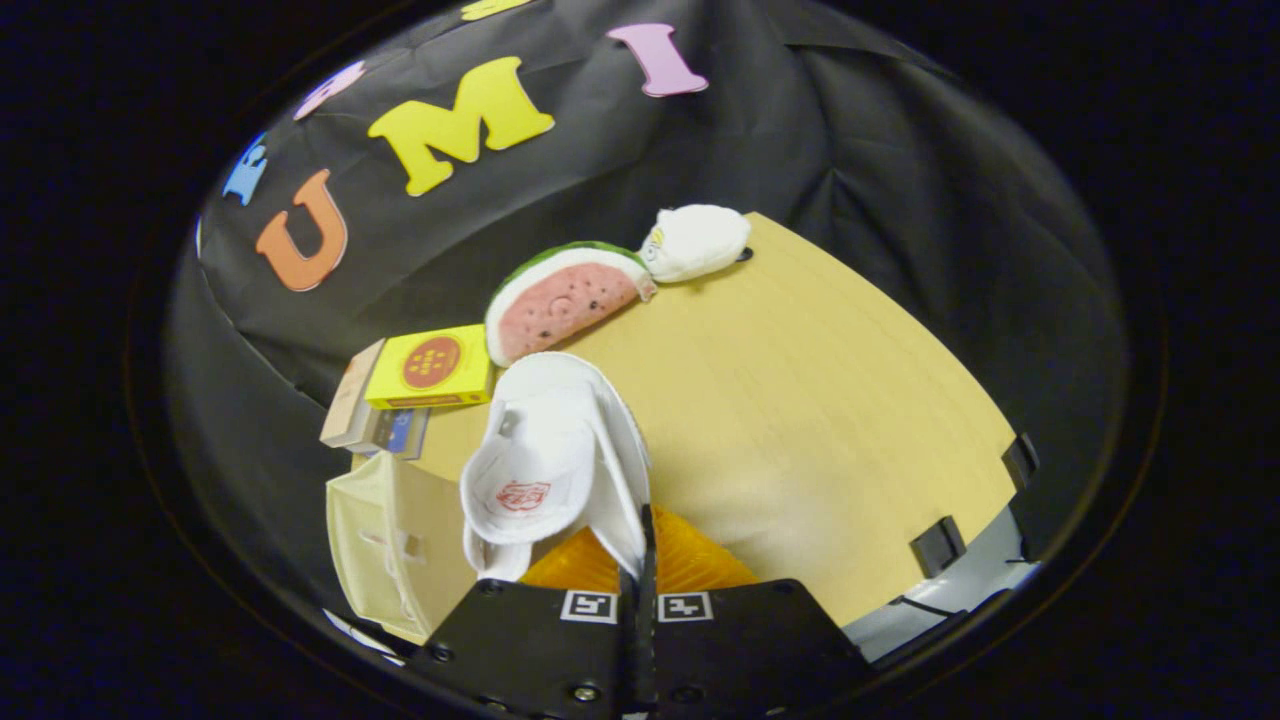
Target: Open the storage box then place both shoes into the box .Put the left shoe in first, then the right shoe, with the right side of both shoes facing outward in a uniform manner.
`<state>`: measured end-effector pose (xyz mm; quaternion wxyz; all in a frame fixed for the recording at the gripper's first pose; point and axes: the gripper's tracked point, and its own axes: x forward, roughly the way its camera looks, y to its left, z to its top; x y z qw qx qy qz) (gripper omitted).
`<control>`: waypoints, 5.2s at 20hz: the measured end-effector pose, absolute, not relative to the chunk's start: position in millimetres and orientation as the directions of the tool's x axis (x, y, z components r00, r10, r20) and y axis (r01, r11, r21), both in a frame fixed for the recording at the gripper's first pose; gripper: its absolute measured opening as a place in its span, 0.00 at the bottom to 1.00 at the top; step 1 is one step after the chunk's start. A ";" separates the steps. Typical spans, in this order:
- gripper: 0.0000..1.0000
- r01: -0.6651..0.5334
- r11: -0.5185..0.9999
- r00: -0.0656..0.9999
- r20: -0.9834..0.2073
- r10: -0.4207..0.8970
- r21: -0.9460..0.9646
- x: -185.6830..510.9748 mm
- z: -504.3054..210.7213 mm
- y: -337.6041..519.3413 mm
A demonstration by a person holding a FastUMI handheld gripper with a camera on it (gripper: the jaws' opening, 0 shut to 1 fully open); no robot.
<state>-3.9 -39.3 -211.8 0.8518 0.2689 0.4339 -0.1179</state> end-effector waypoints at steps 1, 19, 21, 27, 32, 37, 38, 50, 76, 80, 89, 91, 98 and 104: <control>0.00 0.424 0.827 0.607 -0.793 0.044 0.370 -1.0 -200.1 -14.5; 0.00 0.359 0.878 0.635 -0.772 0.018 0.316 49.5 -218.2 218.3; 0.00 0.350 0.893 0.655 -0.755 -0.019 0.281 55.2 -226.2 215.6; 0.00 0.368 0.902 0.650 -0.756 -0.077 0.224 51.4 -253.8 211.1; 0.00 0.384 0.901 0.646 -0.756 -0.106 0.203 50.5 -268.5 207.5; 0.00 0.403 0.894 0.633 -0.765 -0.115 0.199 49.0 -278.8 214.8; 0.00 0.401 0.891 0.633 -0.767 -0.103 0.212 48.5 -280.2 217.4; 0.81 0.214 0.952 0.768 -0.640 -0.024 0.221 35.4 -223.2 216.5; 0.96 0.189 0.968 0.948 -0.286 -0.136 0.166 -78.2 -45.3 -41.0; 0.96 0.185 0.961 0.949 -0.290 -0.121 0.205 -88.4 -49.1 -46.3; 0.96 0.144 0.970 0.950 -0.301 -0.080 0.197 -85.2 -63.0 -38.9; 0.96 0.144 0.969 0.949 -0.304 -0.079 0.199 -83.4 -62.1 -41.1; 0.96 0.121 0.972 0.953 -0.297 -0.058 0.202 -75.8 -57.9 -39.2; 0.96 0.129 0.972 0.951 -0.303 -0.065 0.198 -75.9 -61.4 -44.5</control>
